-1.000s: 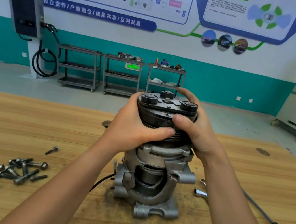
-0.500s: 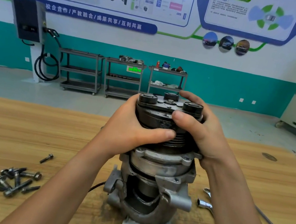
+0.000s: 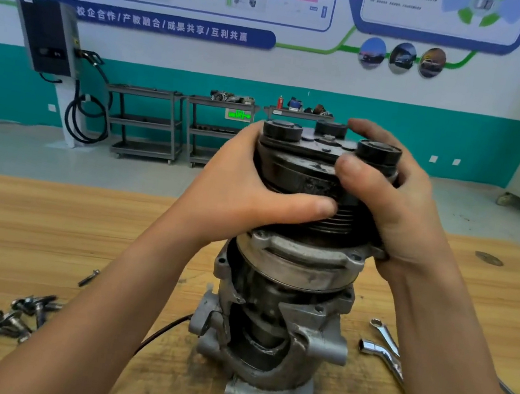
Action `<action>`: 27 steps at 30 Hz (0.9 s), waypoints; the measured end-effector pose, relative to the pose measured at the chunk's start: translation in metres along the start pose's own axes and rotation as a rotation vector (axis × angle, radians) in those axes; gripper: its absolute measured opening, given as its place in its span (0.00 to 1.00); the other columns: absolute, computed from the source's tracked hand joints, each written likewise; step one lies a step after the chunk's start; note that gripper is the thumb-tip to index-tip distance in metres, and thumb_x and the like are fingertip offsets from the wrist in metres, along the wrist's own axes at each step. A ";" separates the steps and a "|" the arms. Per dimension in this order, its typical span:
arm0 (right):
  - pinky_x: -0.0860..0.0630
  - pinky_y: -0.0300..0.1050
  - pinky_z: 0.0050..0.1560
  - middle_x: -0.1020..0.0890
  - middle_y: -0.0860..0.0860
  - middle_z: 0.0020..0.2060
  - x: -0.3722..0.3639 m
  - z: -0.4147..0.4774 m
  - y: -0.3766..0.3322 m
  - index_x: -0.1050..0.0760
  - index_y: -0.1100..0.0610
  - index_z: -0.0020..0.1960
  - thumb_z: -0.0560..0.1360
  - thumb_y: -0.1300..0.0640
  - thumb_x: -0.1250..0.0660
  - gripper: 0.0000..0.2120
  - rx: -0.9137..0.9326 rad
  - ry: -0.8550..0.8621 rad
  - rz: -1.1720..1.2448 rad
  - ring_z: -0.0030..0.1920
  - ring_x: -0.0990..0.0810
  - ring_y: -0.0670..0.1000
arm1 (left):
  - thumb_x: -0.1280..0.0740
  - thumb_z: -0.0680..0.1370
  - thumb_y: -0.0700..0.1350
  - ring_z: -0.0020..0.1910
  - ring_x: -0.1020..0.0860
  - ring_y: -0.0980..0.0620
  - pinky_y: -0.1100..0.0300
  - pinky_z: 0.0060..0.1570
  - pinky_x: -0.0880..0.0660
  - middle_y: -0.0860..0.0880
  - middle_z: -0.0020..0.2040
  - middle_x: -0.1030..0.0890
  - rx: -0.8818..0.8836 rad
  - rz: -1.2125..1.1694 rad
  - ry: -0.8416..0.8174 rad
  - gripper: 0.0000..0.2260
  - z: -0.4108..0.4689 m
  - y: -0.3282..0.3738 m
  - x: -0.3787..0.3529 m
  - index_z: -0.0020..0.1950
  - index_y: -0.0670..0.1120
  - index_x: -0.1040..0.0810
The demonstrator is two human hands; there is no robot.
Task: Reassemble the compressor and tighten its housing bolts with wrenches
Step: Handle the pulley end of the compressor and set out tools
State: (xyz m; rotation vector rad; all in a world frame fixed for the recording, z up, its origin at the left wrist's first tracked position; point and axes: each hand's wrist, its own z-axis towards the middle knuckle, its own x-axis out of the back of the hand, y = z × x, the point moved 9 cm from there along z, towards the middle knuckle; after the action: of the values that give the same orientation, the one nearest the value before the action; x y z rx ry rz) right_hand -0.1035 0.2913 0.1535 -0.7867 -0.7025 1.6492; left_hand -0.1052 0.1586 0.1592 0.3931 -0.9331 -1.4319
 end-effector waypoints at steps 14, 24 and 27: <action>0.22 0.40 0.44 0.15 0.46 0.40 0.007 -0.002 0.001 0.26 0.53 0.54 0.54 0.51 0.27 0.28 0.019 0.100 0.140 0.44 0.17 0.46 | 0.26 0.55 0.58 0.51 0.21 0.65 0.68 0.50 0.26 0.64 0.48 0.19 -0.038 0.128 -0.082 0.27 0.018 0.010 -0.003 0.52 0.58 0.27; 0.21 0.43 0.51 0.17 0.48 0.50 -0.003 -0.009 0.018 0.27 0.47 0.59 0.49 0.41 0.23 0.40 -0.031 0.154 -0.236 0.50 0.17 0.44 | 0.28 0.54 0.53 0.55 0.21 0.56 0.61 0.51 0.26 0.52 0.55 0.21 0.032 -0.028 -0.081 0.34 0.006 -0.044 0.004 0.60 0.49 0.29; 0.22 0.41 0.50 0.17 0.47 0.51 -0.001 -0.012 0.017 0.28 0.48 0.61 0.49 0.41 0.23 0.42 -0.030 0.181 -0.255 0.50 0.18 0.43 | 0.28 0.55 0.52 0.55 0.21 0.54 0.60 0.52 0.26 0.51 0.55 0.21 0.025 -0.024 -0.113 0.36 0.007 -0.044 0.002 0.62 0.45 0.29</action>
State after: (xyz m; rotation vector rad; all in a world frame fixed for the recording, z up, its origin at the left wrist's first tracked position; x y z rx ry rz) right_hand -0.1041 0.2874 0.1328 -0.8208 -0.6709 1.3235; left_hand -0.1402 0.1523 0.1318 0.3456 -1.0416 -1.4777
